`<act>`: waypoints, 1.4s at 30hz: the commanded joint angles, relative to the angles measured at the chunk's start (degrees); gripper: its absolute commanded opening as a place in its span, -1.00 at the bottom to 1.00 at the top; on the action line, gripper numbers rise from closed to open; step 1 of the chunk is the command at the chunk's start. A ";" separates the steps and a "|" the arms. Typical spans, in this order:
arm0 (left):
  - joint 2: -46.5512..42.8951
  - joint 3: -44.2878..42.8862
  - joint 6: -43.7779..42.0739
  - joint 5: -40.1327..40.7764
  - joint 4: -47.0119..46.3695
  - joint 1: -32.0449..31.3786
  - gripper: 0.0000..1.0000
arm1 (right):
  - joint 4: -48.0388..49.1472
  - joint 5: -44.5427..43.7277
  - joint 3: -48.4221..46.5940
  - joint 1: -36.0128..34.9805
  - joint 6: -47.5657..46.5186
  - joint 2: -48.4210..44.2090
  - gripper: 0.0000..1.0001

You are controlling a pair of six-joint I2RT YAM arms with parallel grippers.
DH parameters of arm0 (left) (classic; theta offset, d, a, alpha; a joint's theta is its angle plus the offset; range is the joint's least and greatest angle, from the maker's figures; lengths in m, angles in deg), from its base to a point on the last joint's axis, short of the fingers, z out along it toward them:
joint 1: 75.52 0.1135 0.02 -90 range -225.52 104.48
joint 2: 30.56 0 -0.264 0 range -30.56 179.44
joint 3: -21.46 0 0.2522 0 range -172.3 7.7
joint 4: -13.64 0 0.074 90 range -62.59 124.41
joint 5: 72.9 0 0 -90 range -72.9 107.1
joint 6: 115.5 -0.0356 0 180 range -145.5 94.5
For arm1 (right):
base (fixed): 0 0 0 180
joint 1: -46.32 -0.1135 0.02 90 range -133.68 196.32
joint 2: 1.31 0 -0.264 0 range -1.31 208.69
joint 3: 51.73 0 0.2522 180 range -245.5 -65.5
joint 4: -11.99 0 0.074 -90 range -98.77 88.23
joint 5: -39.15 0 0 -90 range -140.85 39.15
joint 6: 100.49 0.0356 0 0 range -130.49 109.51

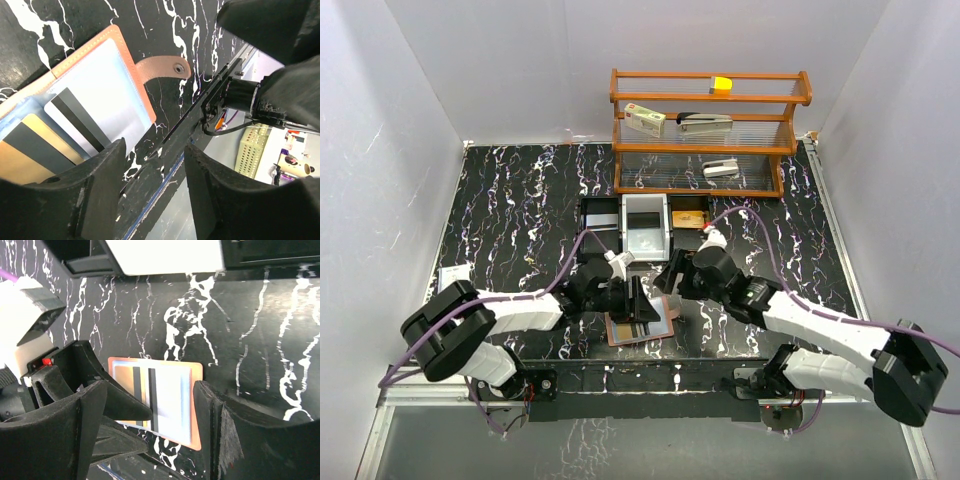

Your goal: Take the credit cards out of the card holder

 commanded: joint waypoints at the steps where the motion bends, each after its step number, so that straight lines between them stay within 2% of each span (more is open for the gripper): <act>1: 0.39 0.36 2.11 2.55 -4.49 -1.56 0.00 | 0.20 -2.04 2.28 1.80 0.81 -5.27 0.33; 6: -6.69 0.83 0.12 8.08 5.16 -1.95 0.04 | 5.40 7.43 3.84 2.68 -0.52 -5.55 0.16; 10: -12.30 1.72 -0.20 14.00 12.42 -1.94 0.04 | 9.03 16.16 3.06 2.77 -1.85 -2.96 -0.05; 14: -10.84 2.24 1.65 15.66 11.44 -1.93 0.01 | 9.78 20.27 2.39 2.77 -4.59 0.20 -0.21; 22: -5.99 2.50 7.98 16.84 5.87 -1.97 -0.03 | 8.85 20.50 3.05 2.86 -6.33 12.40 -0.34; 25: -5.12 0.82 6.98 16.47 8.11 -2.04 -0.04 | 9.76 19.47 4.85 2.86 -5.34 14.29 -0.36; 29: -4.58 0.19 6.91 15.97 11.17 -1.97 -0.04 | 6.39 16.56 6.03 2.86 -3.18 12.78 -0.38; 36: -4.59 -3.05 6.83 13.90 13.77 -2.03 -0.03 | 3.19 15.40 6.10 2.86 -0.94 5.01 -0.16; 42: -5.24 -7.57 7.51 13.04 21.25 -1.97 -0.03 | 5.76 14.40 3.77 3.37 -3.74 -0.48 -0.10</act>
